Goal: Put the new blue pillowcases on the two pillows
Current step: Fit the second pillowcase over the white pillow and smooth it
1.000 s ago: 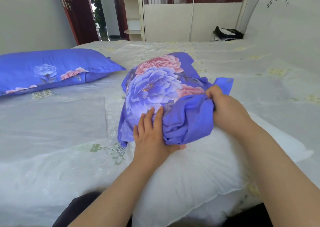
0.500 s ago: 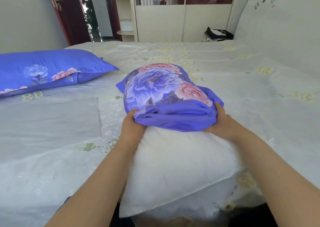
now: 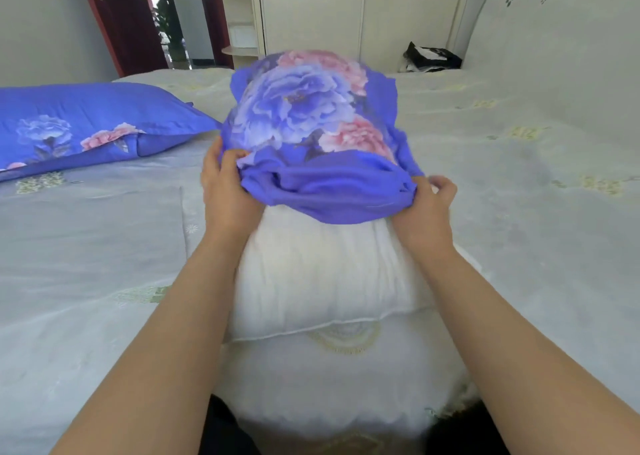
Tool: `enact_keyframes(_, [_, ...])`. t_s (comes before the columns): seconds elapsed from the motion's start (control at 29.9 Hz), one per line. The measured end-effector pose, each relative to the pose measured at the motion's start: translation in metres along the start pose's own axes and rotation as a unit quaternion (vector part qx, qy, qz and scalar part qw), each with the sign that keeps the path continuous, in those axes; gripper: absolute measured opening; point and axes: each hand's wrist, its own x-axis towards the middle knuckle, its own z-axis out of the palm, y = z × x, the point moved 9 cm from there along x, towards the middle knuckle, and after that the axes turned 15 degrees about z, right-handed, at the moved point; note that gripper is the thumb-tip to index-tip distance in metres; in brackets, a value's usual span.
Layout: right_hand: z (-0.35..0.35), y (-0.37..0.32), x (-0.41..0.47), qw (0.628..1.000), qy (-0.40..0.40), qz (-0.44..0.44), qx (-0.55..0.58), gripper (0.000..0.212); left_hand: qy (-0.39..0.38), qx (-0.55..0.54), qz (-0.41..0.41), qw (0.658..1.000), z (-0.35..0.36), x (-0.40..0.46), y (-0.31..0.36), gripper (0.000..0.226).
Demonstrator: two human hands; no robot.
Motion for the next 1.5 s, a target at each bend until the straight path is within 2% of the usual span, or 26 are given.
enact_keyframes(0.07, [-0.009, 0.005, 0.008, 0.994, 0.051, -0.034, -0.091, 0.033, 0.028, 0.071, 0.032, 0.997, -0.004, -0.01, 0.004, 0.036])
enact_keyframes(0.1, [-0.009, 0.0, 0.008, 0.99, 0.062, -0.072, -0.106, 0.032, 0.017, 0.084, 0.068, 0.994, -0.001, -0.011, 0.015, 0.033])
enact_keyframes(0.17, [-0.009, -0.023, -0.004, 0.983, 0.042, -0.16, -0.081, 0.033, -0.001, 0.072, 0.159, 0.985, 0.001, -0.016, 0.043, 0.032])
enact_keyframes(0.2, [-0.009, -0.035, -0.01, 0.978, 0.026, -0.201, -0.06, 0.034, 0.005, 0.033, 0.179, 0.983, -0.001, -0.02, 0.049, 0.032])
enact_keyframes(0.27, [-0.016, -0.049, -0.019, 0.966, 0.009, -0.257, -0.031, 0.034, 0.041, -0.103, 0.126, 0.986, -0.016, -0.025, 0.049, 0.031])
enact_keyframes(0.33, [-0.03, -0.049, -0.025, 0.958, 0.035, -0.283, -0.034, 0.043, 0.066, -0.199, 0.056, 0.976, -0.031, -0.03, 0.046, 0.027])
enact_keyframes(0.37, [-0.04, -0.047, -0.026, 0.955, 0.057, -0.288, -0.042, 0.046, 0.054, -0.198, 0.042, 0.978, -0.036, -0.032, 0.047, 0.023])
enact_keyframes(0.43, [-0.061, -0.042, -0.028, 0.952, 0.097, -0.286, -0.046, 0.041, -0.009, -0.167, 0.047, 0.985, -0.04, -0.036, 0.049, 0.007])
enact_keyframes(0.5, [-0.079, -0.038, -0.031, 0.949, 0.123, -0.288, -0.043, 0.03, -0.066, -0.13, 0.053, 0.988, -0.039, -0.044, 0.044, 0.025])
enact_keyframes(0.57, [-0.086, -0.037, -0.041, 0.947, 0.106, -0.302, -0.031, 0.027, -0.103, -0.094, 0.045, 0.989, -0.038, -0.053, 0.038, 0.03])
enact_keyframes(0.63, [-0.082, -0.039, -0.054, 0.947, 0.058, -0.314, -0.03, 0.026, -0.116, -0.085, 0.048, 0.988, -0.04, -0.062, 0.04, 0.017])
enact_keyframes(0.7, [-0.076, -0.038, -0.057, 0.951, 0.013, -0.293, -0.098, 0.031, -0.085, -0.11, 0.063, 0.988, -0.049, -0.069, 0.048, 0.024])
enact_keyframes(0.73, [-0.073, -0.031, -0.048, 0.955, -0.017, -0.253, -0.155, 0.042, -0.072, -0.121, 0.061, 0.988, -0.055, -0.072, 0.05, 0.029])
enact_keyframes(0.8, [-0.071, -0.001, -0.022, 0.956, -0.103, -0.107, -0.253, 0.064, -0.088, -0.103, 0.057, 0.989, -0.056, -0.079, 0.05, 0.031])
enact_keyframes(0.83, [-0.071, 0.02, -0.015, 0.941, -0.15, -0.034, -0.3, 0.066, -0.12, -0.063, 0.086, 0.987, -0.053, -0.085, 0.056, 0.029])
enact_keyframes(0.9, [-0.062, 0.054, -0.016, 0.89, -0.24, 0.051, -0.385, 0.061, -0.208, 0.022, 0.168, 0.963, -0.034, -0.102, 0.072, 0.029])
enact_keyframes(0.97, [-0.051, 0.073, -0.025, 0.847, -0.298, 0.079, -0.433, 0.055, -0.261, 0.071, 0.212, 0.939, -0.019, -0.121, 0.083, 0.029])
enact_keyframes(1.04, [-0.046, 0.083, -0.03, 0.822, -0.322, 0.079, -0.463, 0.048, -0.291, 0.09, 0.225, 0.926, -0.014, -0.134, 0.088, 0.026])
enact_keyframes(1.07, [-0.045, 0.086, -0.031, 0.813, -0.329, 0.069, -0.475, 0.042, -0.299, 0.091, 0.233, 0.921, -0.015, -0.139, 0.089, 0.027])
enact_keyframes(1.14, [-0.044, 0.091, -0.029, 0.814, -0.33, 0.05, -0.475, 0.027, -0.297, 0.087, 0.241, 0.92, -0.022, -0.144, 0.09, 0.042])
enact_keyframes(1.2, [-0.045, 0.093, -0.027, 0.818, -0.319, 0.045, -0.477, 0.016, -0.264, 0.116, 0.248, 0.925, -0.033, -0.147, 0.09, 0.056])
enact_keyframes(1.27, [-0.045, 0.094, -0.023, 0.816, -0.286, 0.036, -0.502, 0.016, -0.218, 0.17, 0.254, 0.927, -0.043, -0.15, 0.089, 0.048])
enact_keyframes(1.37, [-0.041, 0.096, -0.017, 0.825, -0.235, 0.038, -0.513, 0.016, -0.144, 0.249, 0.216, 0.933, -0.057, -0.151, 0.077, 0.008])
enact_keyframes(1.44, [-0.036, 0.102, -0.018, 0.824, -0.216, 0.047, -0.522, 0.013, -0.105, 0.275, 0.195, 0.936, -0.067, -0.151, 0.068, 0.018])
enact_keyframes(1.5, [-0.036, 0.102, -0.024, 0.823, -0.172, 0.051, -0.54, 0.015, -0.076, 0.256, 0.176, 0.947, -0.077, -0.15, 0.057, 0.026])
